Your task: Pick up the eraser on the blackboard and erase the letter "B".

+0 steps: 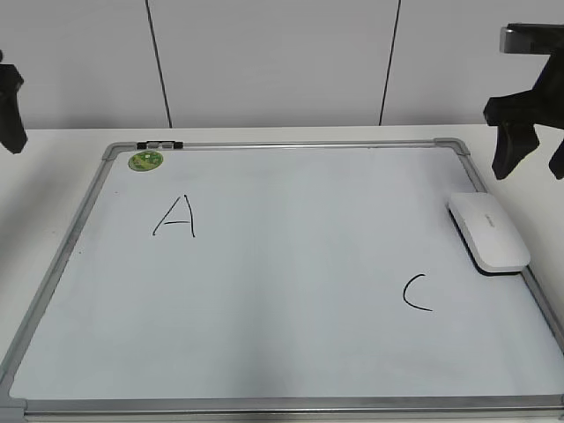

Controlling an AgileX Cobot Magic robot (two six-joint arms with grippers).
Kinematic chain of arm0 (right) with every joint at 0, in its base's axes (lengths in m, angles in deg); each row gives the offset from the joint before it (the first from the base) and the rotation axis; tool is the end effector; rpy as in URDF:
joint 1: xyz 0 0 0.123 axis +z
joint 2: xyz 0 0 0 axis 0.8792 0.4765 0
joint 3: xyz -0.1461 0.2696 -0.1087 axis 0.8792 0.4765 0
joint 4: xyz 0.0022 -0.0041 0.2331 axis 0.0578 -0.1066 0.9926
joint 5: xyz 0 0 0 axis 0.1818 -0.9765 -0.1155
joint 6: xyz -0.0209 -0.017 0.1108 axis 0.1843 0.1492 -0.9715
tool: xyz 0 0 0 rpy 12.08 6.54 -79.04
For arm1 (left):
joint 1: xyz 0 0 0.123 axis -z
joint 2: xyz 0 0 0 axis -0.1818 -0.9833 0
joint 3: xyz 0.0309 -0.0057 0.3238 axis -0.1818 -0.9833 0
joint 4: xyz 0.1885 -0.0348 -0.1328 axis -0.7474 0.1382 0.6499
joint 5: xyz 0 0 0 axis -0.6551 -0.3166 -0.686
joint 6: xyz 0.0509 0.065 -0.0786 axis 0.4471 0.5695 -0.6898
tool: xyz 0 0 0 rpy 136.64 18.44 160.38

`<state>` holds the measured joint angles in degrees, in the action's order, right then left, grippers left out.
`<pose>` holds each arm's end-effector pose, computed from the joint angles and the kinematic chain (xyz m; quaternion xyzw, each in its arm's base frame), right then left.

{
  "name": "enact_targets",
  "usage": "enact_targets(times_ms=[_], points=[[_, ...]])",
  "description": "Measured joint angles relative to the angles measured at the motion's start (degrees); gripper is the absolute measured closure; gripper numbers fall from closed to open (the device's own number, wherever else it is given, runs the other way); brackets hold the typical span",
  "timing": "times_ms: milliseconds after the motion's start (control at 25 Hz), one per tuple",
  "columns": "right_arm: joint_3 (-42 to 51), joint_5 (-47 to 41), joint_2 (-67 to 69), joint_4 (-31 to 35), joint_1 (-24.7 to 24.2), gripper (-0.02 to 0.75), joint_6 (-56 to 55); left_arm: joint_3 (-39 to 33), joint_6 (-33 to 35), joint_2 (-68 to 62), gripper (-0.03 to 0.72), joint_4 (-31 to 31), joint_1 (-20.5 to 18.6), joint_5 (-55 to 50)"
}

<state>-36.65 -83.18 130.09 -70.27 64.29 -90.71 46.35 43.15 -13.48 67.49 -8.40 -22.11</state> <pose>0.3670 0.0212 0.2969 -0.0094 0.9956 0.0195 0.0917 0.3680 -0.0188 0.3130 -0.0009 0.9912 -0.0291 0.1293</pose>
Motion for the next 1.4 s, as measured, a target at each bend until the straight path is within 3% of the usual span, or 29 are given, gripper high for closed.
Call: enact_targets(times_ms=[360,600,960,1400], points=[[22.2,11.2,-19.9,0.0,4.2,0.214,-1.1,-26.6,0.0,26.0,0.12,-2.3,0.0,9.9],[32.1,12.8,-33.0,0.0,4.2,0.215,-1.2,-41.2,0.0,44.0,0.123,-3.0,0.0,13.4],[43.3,11.7,-55.1,0.0,4.2,0.215,-1.4,-52.2,0.0,67.2,0.127,-3.0,0.3,12.7],[55.9,3.2,-82.1,-1.9,4.3,0.216,-1.4,-58.0,0.0,80.9,0.132,-3.7,1.7,8.6]])
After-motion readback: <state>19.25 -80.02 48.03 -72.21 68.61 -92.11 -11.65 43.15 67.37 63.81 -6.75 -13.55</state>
